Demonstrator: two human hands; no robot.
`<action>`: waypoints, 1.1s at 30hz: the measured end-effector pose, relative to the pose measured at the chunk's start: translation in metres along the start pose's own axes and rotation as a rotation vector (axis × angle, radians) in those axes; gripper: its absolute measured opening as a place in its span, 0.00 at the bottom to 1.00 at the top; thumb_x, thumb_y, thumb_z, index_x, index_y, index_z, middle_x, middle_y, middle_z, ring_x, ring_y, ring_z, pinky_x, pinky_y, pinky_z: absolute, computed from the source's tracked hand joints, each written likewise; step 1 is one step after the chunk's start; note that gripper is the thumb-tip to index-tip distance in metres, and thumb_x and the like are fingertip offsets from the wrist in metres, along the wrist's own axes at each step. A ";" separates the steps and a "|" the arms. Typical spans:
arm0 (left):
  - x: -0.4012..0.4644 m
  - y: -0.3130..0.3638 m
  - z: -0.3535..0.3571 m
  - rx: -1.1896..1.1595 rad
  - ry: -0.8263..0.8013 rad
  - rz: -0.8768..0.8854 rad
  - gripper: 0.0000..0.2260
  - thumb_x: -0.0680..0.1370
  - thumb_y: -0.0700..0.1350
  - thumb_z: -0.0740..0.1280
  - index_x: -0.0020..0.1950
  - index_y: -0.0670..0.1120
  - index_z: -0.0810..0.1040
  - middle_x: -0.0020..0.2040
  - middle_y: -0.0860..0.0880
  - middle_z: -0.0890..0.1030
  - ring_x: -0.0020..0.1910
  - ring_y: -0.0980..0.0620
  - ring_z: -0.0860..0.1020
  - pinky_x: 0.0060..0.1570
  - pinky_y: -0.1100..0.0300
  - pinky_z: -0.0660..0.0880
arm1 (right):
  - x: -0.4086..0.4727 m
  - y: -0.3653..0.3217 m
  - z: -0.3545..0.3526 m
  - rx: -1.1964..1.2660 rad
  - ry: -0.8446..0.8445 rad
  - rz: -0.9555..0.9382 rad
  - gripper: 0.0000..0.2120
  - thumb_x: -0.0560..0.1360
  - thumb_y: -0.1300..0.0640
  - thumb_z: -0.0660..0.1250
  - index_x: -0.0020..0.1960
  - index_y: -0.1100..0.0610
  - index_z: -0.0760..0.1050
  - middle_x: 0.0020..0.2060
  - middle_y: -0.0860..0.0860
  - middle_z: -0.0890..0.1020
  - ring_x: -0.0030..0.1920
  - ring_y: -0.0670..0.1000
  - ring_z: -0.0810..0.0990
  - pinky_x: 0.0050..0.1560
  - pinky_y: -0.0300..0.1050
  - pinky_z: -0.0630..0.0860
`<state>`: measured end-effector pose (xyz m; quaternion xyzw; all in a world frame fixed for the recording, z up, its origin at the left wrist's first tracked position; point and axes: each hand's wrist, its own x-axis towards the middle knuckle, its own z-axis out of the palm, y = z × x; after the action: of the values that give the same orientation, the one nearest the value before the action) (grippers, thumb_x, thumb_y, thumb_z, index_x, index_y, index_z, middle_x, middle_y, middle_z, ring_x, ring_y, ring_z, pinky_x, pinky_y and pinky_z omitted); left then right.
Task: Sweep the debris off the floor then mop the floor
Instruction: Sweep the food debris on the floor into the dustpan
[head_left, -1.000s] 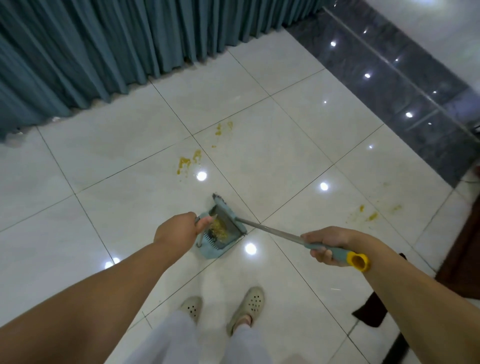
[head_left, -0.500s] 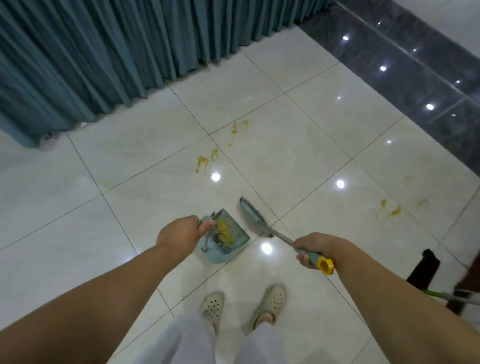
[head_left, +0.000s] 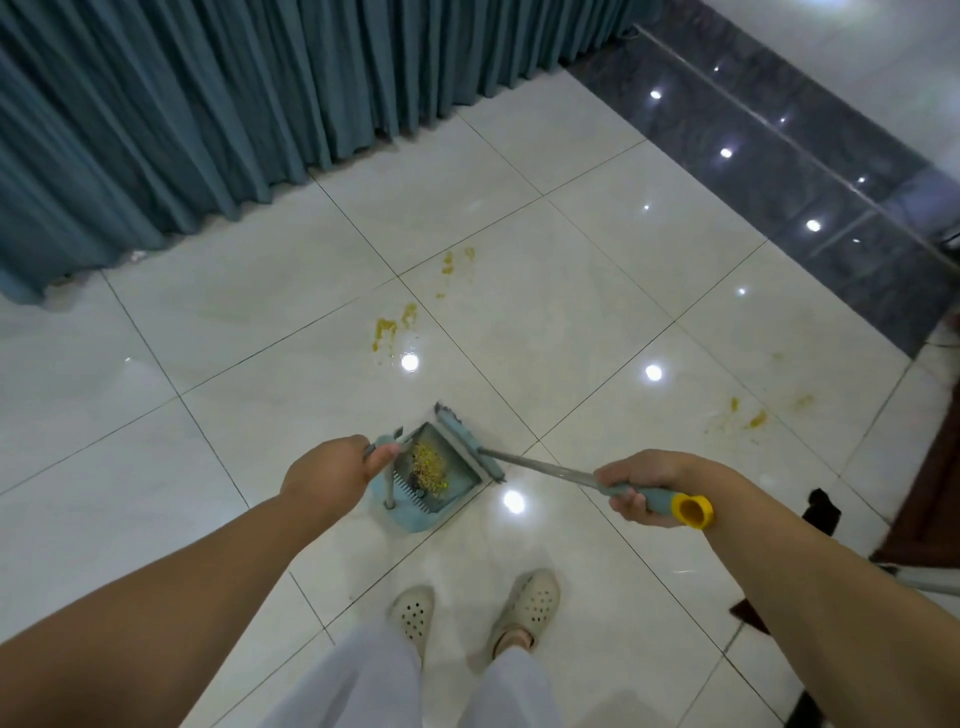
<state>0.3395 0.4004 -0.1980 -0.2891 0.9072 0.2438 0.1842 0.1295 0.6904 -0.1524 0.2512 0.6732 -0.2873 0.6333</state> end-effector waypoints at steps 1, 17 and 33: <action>-0.002 -0.003 -0.001 0.008 0.001 0.004 0.21 0.79 0.62 0.50 0.39 0.47 0.69 0.32 0.51 0.71 0.37 0.50 0.74 0.36 0.59 0.68 | 0.000 -0.001 0.000 0.016 0.017 -0.006 0.06 0.80 0.59 0.60 0.49 0.62 0.66 0.24 0.54 0.69 0.16 0.45 0.66 0.15 0.32 0.67; -0.030 -0.041 0.002 0.020 -0.065 -0.019 0.21 0.79 0.63 0.50 0.34 0.50 0.64 0.33 0.51 0.71 0.38 0.49 0.74 0.41 0.56 0.72 | 0.047 0.040 0.079 0.041 0.085 -0.021 0.06 0.80 0.62 0.59 0.45 0.64 0.66 0.29 0.57 0.71 0.15 0.47 0.66 0.17 0.32 0.68; -0.060 -0.054 0.011 -0.014 -0.009 -0.006 0.20 0.79 0.61 0.52 0.34 0.49 0.65 0.31 0.51 0.70 0.35 0.51 0.72 0.34 0.60 0.66 | 0.000 0.066 0.063 0.106 0.062 -0.039 0.05 0.79 0.62 0.61 0.47 0.63 0.67 0.23 0.56 0.71 0.16 0.46 0.66 0.16 0.32 0.66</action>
<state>0.4206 0.3937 -0.1971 -0.2921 0.9037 0.2510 0.1871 0.2206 0.6928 -0.1586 0.2803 0.6812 -0.3270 0.5920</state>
